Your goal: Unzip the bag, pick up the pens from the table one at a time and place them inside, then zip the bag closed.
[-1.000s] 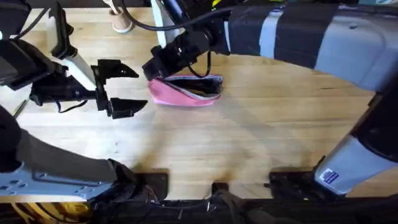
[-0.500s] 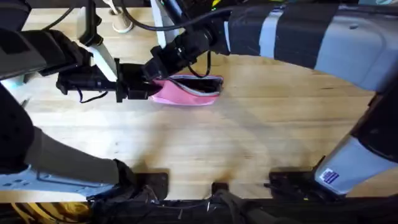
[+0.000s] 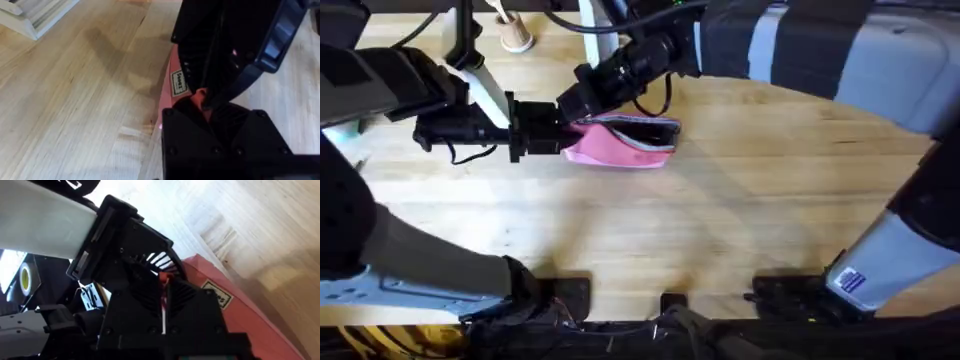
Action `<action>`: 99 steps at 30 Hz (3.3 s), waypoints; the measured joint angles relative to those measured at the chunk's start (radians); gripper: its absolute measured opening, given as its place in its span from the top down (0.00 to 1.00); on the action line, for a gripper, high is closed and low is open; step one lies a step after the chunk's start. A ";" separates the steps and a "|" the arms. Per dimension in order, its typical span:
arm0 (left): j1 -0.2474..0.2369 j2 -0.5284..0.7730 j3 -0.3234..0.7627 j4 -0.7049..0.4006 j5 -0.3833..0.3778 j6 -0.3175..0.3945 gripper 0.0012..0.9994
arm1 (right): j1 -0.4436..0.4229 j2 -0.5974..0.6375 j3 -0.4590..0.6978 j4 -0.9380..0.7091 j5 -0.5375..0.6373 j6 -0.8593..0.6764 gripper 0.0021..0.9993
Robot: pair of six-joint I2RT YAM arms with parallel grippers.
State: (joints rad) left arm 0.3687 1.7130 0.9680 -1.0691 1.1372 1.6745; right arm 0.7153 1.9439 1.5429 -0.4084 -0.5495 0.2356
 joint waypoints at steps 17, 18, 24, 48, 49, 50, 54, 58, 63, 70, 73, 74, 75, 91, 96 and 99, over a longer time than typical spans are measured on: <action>-0.042 0.000 0.002 0.000 0.126 0.000 0.96 | -0.143 -0.035 0.011 -0.125 -0.147 0.004 0.97; -0.043 0.000 0.002 0.000 0.131 0.000 0.96 | -0.149 -0.038 0.011 -0.127 -0.148 0.004 0.97; -0.046 0.000 0.003 0.000 0.134 0.000 0.96 | -0.189 -0.054 0.011 -0.161 -0.133 0.003 0.97; 0.006 0.008 -0.007 -0.007 -0.086 0.000 0.96 | -0.374 -0.196 0.028 -0.216 0.213 -0.055 0.93; 0.006 0.008 -0.007 -0.007 -0.086 0.000 0.96 | -0.370 -0.211 0.028 -0.218 0.213 -0.059 0.85; 0.006 0.008 -0.007 -0.007 -0.087 0.000 0.96 | -0.364 -0.224 0.029 -0.218 0.211 -0.061 0.73; 0.006 0.008 -0.007 0.006 -0.078 -0.004 0.15 | -0.262 -0.243 0.033 -0.224 0.159 -0.069 0.01; 0.006 0.008 -0.007 0.008 -0.075 -0.006 0.01 | -0.209 -0.243 0.033 -0.223 0.148 -0.072 0.00; 0.006 0.008 -0.007 0.011 -0.090 -0.006 0.01 | -0.169 -0.242 0.033 -0.222 0.141 -0.071 0.00; 0.060 0.008 -0.006 0.030 -0.157 -0.006 0.01 | -0.088 -0.209 0.033 -0.202 0.141 -0.072 0.00; 0.119 0.008 0.000 0.030 -0.172 -0.006 0.01 | -0.051 -0.165 0.033 -0.177 0.141 -0.071 0.00; 0.144 0.008 0.003 0.030 -0.174 -0.006 0.01 | -0.038 -0.145 0.033 -0.163 0.141 -0.071 0.00; 0.164 0.008 0.007 0.030 -0.176 -0.006 0.01 | -0.029 -0.129 0.033 -0.152 0.141 -0.071 0.00; 0.324 0.008 0.015 0.031 -0.190 0.060 0.01 | 0.020 0.056 0.033 -0.040 0.106 0.167 0.00; 0.324 0.008 0.015 0.031 -0.190 0.076 0.01 | 0.045 0.079 0.033 -0.041 0.065 0.192 0.00; 0.324 0.008 0.015 0.030 -0.190 0.079 0.01 | 0.064 0.079 0.033 -0.039 0.059 0.196 0.03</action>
State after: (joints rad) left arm 0.6926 1.7213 0.9829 -1.0389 0.9474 1.7533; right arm 0.7790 2.0228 1.5757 -0.4472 -0.4909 0.4318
